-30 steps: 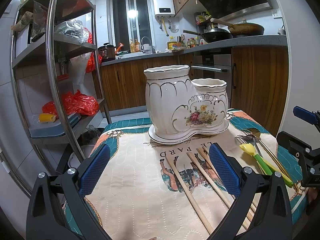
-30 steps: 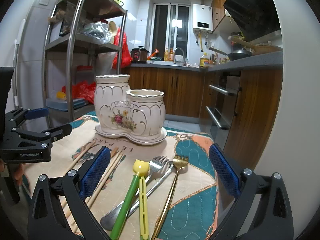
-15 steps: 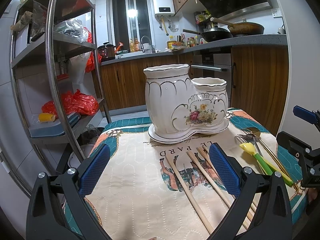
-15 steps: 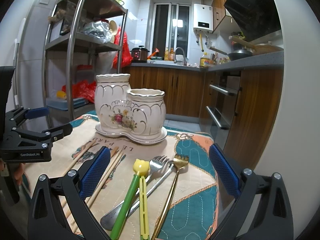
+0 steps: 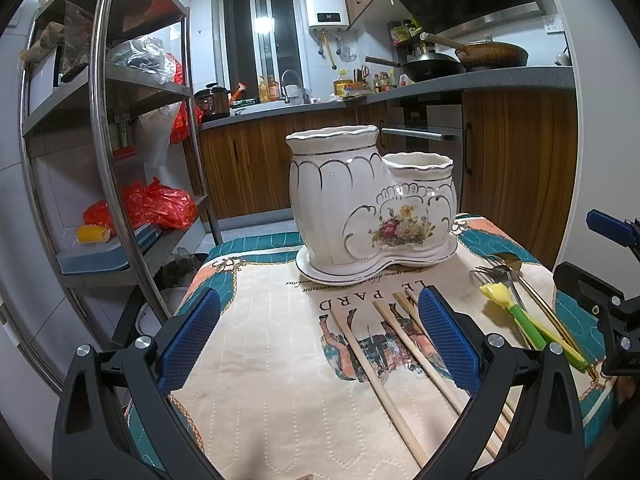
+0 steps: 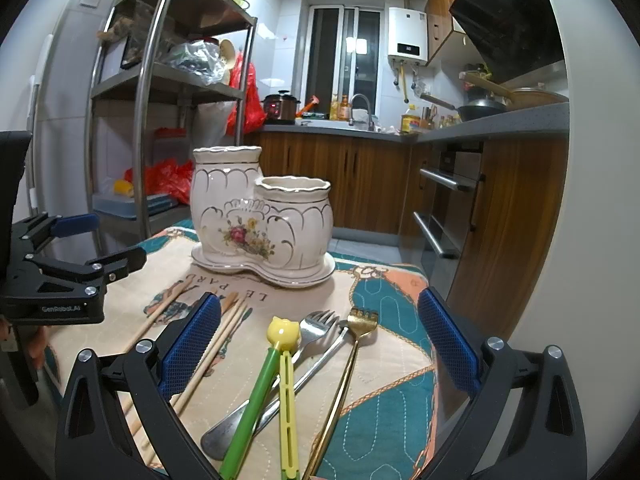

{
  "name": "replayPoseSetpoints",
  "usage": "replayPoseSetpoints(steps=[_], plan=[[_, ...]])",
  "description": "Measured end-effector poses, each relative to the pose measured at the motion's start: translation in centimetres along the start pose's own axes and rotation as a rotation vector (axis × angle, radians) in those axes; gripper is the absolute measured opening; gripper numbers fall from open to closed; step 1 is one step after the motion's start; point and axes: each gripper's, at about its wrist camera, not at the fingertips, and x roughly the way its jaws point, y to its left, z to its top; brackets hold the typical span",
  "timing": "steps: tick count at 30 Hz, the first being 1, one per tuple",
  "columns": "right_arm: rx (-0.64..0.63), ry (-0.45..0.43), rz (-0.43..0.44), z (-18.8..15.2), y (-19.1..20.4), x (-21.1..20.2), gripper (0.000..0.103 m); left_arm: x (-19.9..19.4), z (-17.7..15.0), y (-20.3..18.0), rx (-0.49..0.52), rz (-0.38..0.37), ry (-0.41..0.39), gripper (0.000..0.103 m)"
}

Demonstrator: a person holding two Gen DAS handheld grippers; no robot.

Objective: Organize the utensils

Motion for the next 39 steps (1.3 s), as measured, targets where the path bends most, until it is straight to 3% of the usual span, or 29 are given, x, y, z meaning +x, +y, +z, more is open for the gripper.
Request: replayPoseSetpoints(steps=[11,16,21,26,27,29,36,38,39], plan=[[0.054,0.039,0.010,-0.6,-0.8,1.1,0.098,0.2,0.0,0.5,-0.007,-0.011,0.021,0.098],[0.041,0.118,-0.058,-0.8,-2.4,2.1,0.098,0.4,0.1,0.9,-0.012,-0.021,0.042,0.098],[0.084,0.247,-0.038,-1.2,-4.1,3.5,0.098,1.5,-0.5,1.0,0.021,-0.037,0.136,0.098],[0.086,0.299,-0.036,-1.4,-4.7,3.5,0.097,3.0,-1.6,0.8,0.035,-0.047,0.272,0.096],[0.088,0.311,-0.032,-1.5,-4.8,3.4,0.096,3.3,-1.9,0.8,0.023,-0.072,0.297,0.093],[0.089,0.335,-0.028,-1.5,-4.8,3.7,0.095,3.9,-2.2,0.6,0.011,-0.117,0.343,0.076],[0.096,0.457,0.012,-1.8,-4.6,6.0,0.060,4.7,-2.6,-0.3,0.047,-0.176,0.400,0.048],[0.090,0.489,0.018,-1.8,-4.6,6.7,0.051,5.0,-2.4,-0.2,0.050,-0.192,0.415,0.031],[0.089,0.502,0.021,-1.8,-4.6,7.1,0.045,5.2,-2.2,-0.2,0.049,-0.204,0.423,0.028]])
